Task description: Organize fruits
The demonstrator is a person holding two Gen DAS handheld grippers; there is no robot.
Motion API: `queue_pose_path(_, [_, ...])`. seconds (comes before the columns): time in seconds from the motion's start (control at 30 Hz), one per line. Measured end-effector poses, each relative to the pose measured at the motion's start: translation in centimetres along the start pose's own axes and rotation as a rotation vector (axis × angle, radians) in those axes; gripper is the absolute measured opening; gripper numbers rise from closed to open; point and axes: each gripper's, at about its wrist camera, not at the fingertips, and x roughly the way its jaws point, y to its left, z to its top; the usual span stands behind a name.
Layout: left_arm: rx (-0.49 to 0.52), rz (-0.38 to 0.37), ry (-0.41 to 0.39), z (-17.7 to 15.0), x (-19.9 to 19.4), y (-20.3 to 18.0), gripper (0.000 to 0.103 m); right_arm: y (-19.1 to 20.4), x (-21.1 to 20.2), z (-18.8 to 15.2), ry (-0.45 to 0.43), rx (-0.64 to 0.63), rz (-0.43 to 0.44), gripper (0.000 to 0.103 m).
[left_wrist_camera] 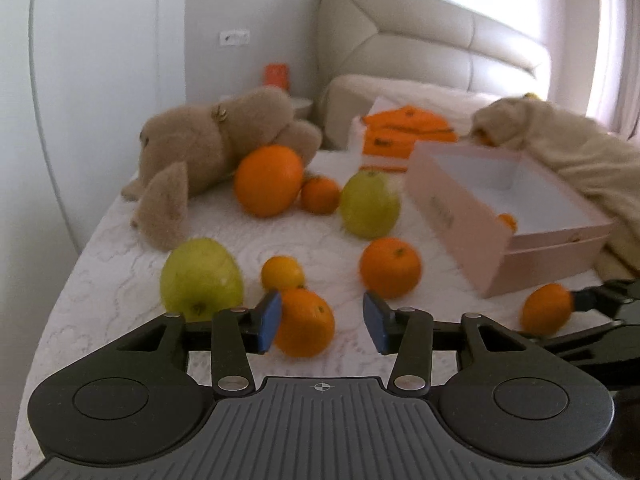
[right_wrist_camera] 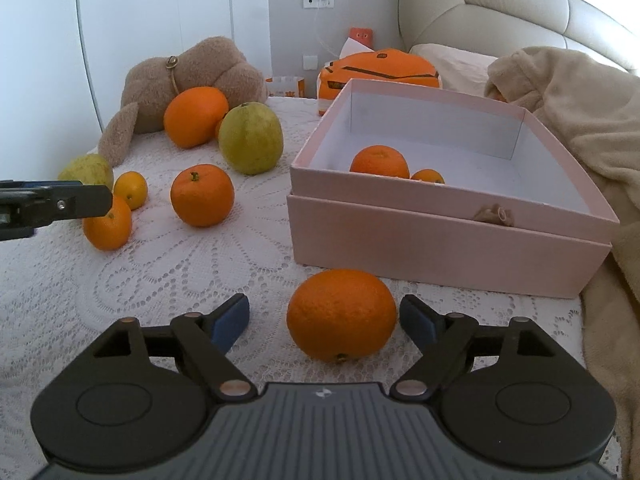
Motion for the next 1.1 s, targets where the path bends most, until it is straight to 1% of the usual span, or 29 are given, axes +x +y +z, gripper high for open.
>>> queue_pose_path(0.07, [0.007, 0.040, 0.007, -0.1, 0.5, 0.2, 0.051, 0.1, 0.0, 0.0, -0.001, -0.002, 0.001, 0.085])
queue_pose_path(0.13, [-0.006, 0.057, 0.017, -0.1, 0.9, 0.7, 0.051, 0.1, 0.0, -0.1, -0.002, -0.003, 0.000, 0.085])
queue_pose_path(0.27, [-0.015, 0.065, 0.022, -0.2, 1.3, 1.3, 0.051, 0.2, 0.0, -0.1, -0.003, -0.005, -0.003, 0.086])
queue_pose_path(0.33, [-0.018, 0.064, 0.021, 0.0, 1.5, 1.3, 0.051, 0.2, 0.0, -0.2, -0.003, -0.003, -0.009, 0.089])
queue_pose_path(0.4, [-0.008, 0.069, 0.019, 0.1, 1.7, 1.1, 0.052, 0.1, 0.2, -0.2, 0.008, 0.012, -0.019, 0.100])
queue_pose_path(0.47, [0.003, 0.077, 0.021, 0.2, 1.9, 0.9, 0.052, -0.3, 0.4, -0.1, 0.027, 0.026, -0.008, 0.103])
queue_pose_path(0.6, [0.024, 0.072, 0.027, 0.1, 1.9, 0.7, 0.054, -0.3, 0.5, -0.1, 0.042, 0.014, 0.002, 0.103])
queue_pose_path(0.77, [0.012, 0.027, 0.023, 0.1, 1.4, 1.0, 0.056, -0.2, 0.5, -0.2, 0.038, 0.009, 0.003, 0.103])
queue_pose_path(1.0, [0.092, 0.069, 0.018, -0.3, 2.3, 0.5, 0.056, -0.1, 0.4, -0.3, 0.032, 0.008, -0.003, 0.103])
queue_pose_path(1.1, [0.142, 0.089, 0.012, -0.7, 2.5, 0.2, 0.056, -0.1, 0.4, -0.3, 0.030, 0.008, -0.006, 0.103])
